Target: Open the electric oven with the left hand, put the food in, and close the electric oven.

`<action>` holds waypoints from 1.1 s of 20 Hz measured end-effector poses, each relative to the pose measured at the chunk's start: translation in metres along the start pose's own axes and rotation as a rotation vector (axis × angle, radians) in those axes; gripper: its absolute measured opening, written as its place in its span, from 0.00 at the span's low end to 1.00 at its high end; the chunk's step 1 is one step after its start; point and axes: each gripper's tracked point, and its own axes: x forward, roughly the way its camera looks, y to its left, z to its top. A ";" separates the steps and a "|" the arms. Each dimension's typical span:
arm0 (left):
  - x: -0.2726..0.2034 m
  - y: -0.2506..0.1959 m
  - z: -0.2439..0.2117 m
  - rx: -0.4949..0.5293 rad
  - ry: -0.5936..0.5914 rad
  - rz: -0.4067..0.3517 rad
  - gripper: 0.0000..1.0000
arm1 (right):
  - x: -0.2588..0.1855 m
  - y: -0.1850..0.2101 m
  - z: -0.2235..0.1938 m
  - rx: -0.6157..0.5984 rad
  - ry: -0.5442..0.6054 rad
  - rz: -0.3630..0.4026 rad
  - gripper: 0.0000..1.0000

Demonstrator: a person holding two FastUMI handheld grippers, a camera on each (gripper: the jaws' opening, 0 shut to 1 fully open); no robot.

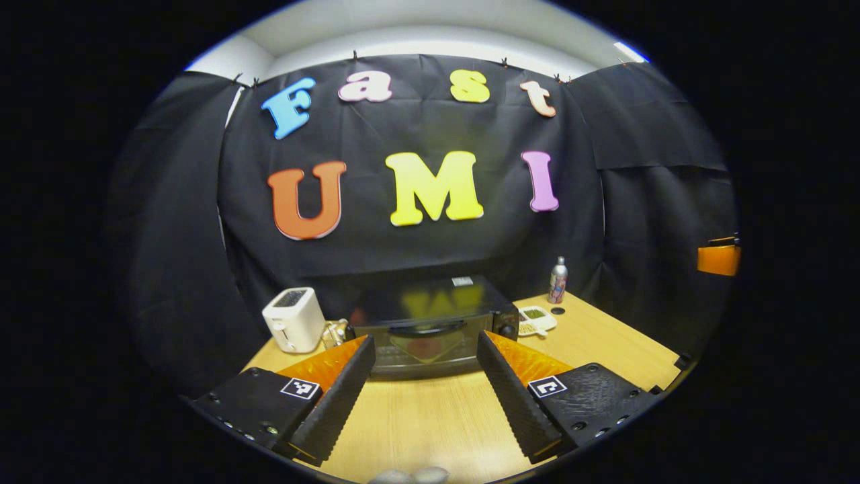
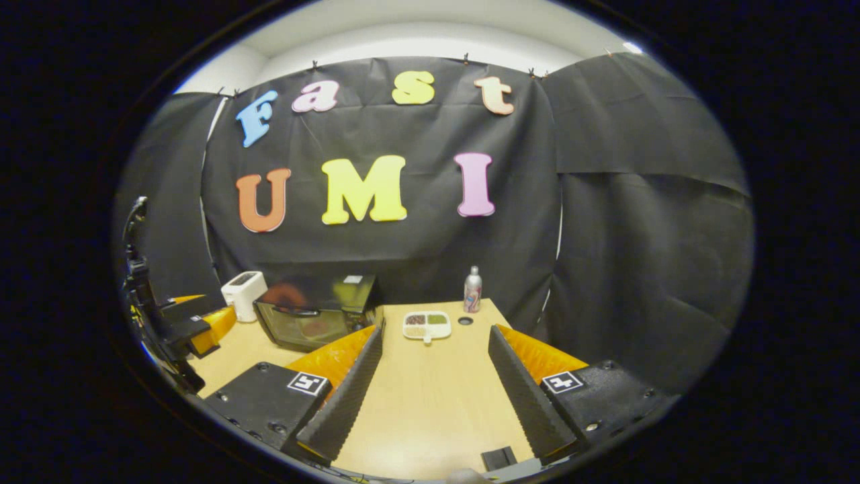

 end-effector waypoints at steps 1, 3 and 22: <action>-0.015 0.000 0.014 -0.012 -0.022 0.010 0.97 | -0.005 -0.005 0.011 -0.002 -0.023 0.015 0.96; -0.044 -0.001 0.038 -0.038 -0.057 0.037 0.97 | -0.016 -0.014 0.029 -0.014 -0.057 0.047 0.96; -0.136 -0.065 0.092 -0.068 -0.132 0.094 0.96 | -0.077 -0.074 0.051 -0.002 -0.154 0.104 0.96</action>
